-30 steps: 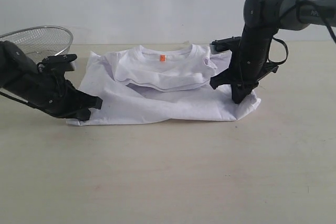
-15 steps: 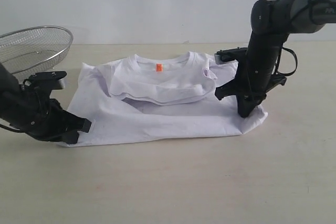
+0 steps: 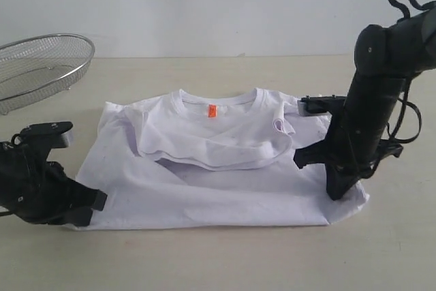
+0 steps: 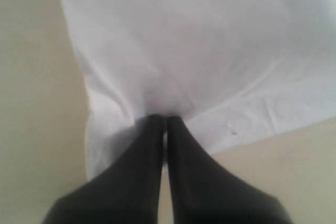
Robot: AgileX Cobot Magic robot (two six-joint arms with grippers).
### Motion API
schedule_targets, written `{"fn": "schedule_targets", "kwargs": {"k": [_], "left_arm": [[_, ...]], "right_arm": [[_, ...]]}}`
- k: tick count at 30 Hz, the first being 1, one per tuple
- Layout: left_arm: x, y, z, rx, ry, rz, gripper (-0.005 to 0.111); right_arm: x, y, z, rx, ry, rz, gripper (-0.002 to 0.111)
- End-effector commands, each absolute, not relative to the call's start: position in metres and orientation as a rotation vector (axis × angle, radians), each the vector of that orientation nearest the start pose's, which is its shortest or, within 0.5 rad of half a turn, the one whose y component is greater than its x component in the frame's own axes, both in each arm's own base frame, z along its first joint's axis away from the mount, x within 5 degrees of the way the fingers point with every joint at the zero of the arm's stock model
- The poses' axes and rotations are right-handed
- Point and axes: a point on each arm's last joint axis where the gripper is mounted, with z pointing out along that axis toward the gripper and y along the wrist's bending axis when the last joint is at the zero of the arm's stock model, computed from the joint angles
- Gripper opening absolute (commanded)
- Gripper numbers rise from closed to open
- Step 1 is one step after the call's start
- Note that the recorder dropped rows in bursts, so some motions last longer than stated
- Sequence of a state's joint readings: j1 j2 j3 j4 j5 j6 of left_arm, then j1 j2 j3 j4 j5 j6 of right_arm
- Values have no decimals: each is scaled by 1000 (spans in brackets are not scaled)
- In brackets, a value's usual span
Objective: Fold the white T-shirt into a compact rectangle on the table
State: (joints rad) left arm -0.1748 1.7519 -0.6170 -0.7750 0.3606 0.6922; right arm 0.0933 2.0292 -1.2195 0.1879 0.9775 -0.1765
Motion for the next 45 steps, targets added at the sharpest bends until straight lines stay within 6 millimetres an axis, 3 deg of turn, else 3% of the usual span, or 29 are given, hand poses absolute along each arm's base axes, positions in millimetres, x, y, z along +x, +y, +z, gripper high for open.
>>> {"fn": "schedule_targets", "kwargs": {"k": [1, 3, 5, 9, 11, 14, 17, 20, 22, 27, 34, 45], "left_arm": [[197, -77, 93, 374, 3056, -523, 5], [186, -77, 100, 377, 3061, -556, 5], [183, -76, 113, 401, 3001, -560, 5], [196, -75, 148, 378, 2778, -502, 5], [206, -74, 167, 351, 2657, -458, 5], [227, -76, 181, 324, 2569, -421, 5], [244, -80, 184, 343, 2550, -414, 5], [259, -84, 186, 379, 2534, -406, 5], [269, -86, 187, 404, 2527, -402, 5], [284, -92, 189, 474, 2513, -407, 5], [287, -93, 188, 495, 2521, -421, 5], [285, -94, 188, 512, 2535, -435, 5]], "right_arm": [[307, 43, 123, -238, 3368, 271, 0], [294, 42, 133, -227, 3349, 280, 0], [293, 42, 150, -243, 3249, 264, 0], [300, 42, 184, -235, 3004, 243, 0], [305, 41, 192, -245, 2909, 224, 0], [317, 48, 187, -263, 2802, 299, 1], [323, 56, 182, -357, 2732, 407, 18], [331, 57, 179, -284, 2676, 416, 39], [335, 58, 174, -229, 2671, 431, 46], [345, 66, 161, -219, 2708, 481, 47], [362, 102, 162, -355, 2670, 508, 47], [368, 100, 161, -335, 2668, 461, 46]]}}
